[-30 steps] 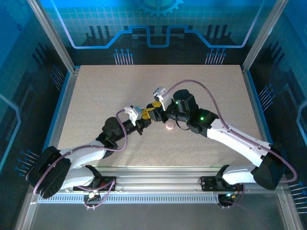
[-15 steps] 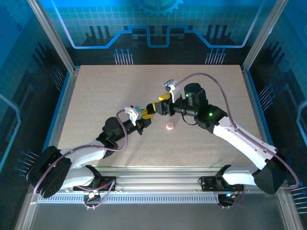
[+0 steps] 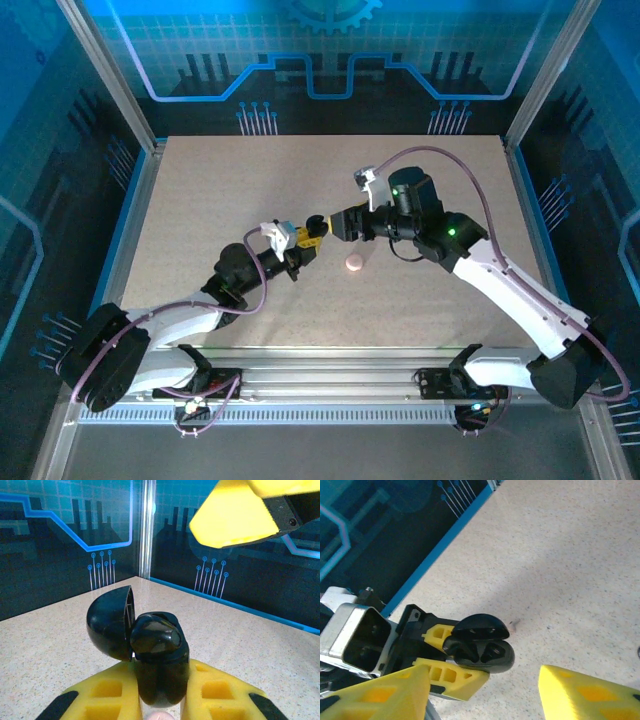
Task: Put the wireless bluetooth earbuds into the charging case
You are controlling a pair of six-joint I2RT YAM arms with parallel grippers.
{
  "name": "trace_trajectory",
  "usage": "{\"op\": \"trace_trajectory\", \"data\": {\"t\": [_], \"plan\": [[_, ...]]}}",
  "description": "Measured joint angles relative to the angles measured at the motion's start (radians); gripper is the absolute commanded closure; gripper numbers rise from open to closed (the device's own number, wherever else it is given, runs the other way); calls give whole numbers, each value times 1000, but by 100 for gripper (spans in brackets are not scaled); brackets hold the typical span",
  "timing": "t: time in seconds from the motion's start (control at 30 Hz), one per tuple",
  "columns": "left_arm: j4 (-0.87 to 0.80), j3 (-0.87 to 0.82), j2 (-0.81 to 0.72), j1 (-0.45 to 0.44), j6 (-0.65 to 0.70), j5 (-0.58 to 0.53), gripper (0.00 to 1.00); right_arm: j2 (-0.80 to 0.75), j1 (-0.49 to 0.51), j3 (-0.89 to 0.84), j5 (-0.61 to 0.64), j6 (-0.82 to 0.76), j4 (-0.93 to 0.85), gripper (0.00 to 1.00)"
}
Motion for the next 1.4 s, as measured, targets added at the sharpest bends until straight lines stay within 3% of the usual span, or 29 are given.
{"op": "trace_trajectory", "data": {"t": [0.17, 0.63, 1.4], "plan": [[-3, 0, 0, 0, 0, 0, 88, 37, 7, 45, 14, 32, -42, 21], [-59, 0, -22, -5, 73, 31, 88, 146, 21, 115, -68, 49, -105, 18], [-103, 0, -50, -5, 90, 34, 88, 235, 39, 190, -37, 32, -211, 12]]}}
